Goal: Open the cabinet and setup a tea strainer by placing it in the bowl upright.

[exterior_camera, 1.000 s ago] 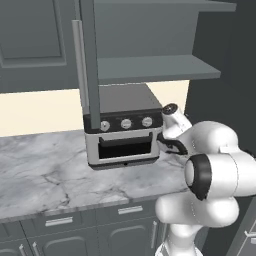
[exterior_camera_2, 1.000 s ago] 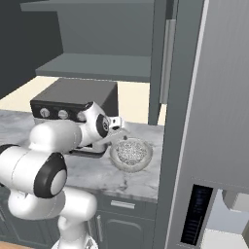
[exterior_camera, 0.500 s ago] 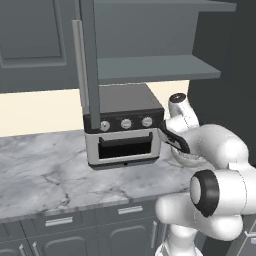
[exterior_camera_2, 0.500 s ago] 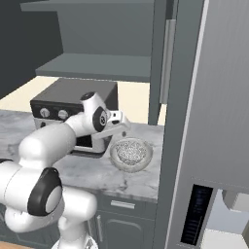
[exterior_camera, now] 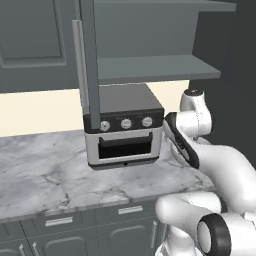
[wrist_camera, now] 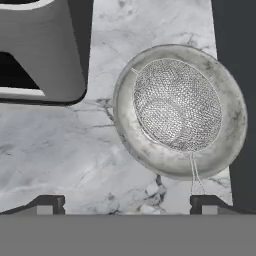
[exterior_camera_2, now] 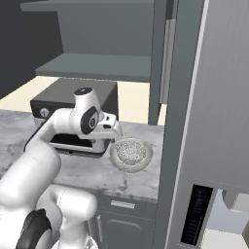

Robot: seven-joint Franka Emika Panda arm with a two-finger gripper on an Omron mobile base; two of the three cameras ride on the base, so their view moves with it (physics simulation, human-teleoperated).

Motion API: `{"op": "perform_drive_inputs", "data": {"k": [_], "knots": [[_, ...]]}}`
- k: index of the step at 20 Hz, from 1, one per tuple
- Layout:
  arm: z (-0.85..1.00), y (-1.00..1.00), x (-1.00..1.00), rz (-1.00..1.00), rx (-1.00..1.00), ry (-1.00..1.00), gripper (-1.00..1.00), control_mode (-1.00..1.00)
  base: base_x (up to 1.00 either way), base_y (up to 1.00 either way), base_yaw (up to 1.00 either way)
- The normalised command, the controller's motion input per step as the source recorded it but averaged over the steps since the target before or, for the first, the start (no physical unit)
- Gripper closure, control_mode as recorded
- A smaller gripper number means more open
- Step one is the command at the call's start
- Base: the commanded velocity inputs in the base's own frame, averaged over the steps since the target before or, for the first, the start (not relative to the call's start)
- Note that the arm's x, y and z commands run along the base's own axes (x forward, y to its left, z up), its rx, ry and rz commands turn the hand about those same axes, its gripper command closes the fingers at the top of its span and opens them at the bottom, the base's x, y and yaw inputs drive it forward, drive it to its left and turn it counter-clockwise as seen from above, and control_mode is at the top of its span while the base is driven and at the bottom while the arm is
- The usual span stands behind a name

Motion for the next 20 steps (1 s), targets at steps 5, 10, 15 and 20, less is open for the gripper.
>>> {"op": "perform_drive_inputs", "data": {"k": [5, 10, 15, 20], "knots": [[0.51, 0.39, -0.84, -0.06, 0.21, -0.03, -1.0, -1.0, 0.0, 0.0, 0.0], [0.9, 0.04, -0.39, 0.0, 0.02, -0.15, -1.0, -1.0, 0.0, 0.0, 0.0], [0.65, 0.16, -0.26, 0.03, -0.01, -0.29, -1.0, -1.0, 0.0, 0.0, 0.0], [0.33, 0.31, -0.38, 0.05, -0.04, -0.21, -1.0, -1.0, 0.0, 0.0, 0.0]]}}
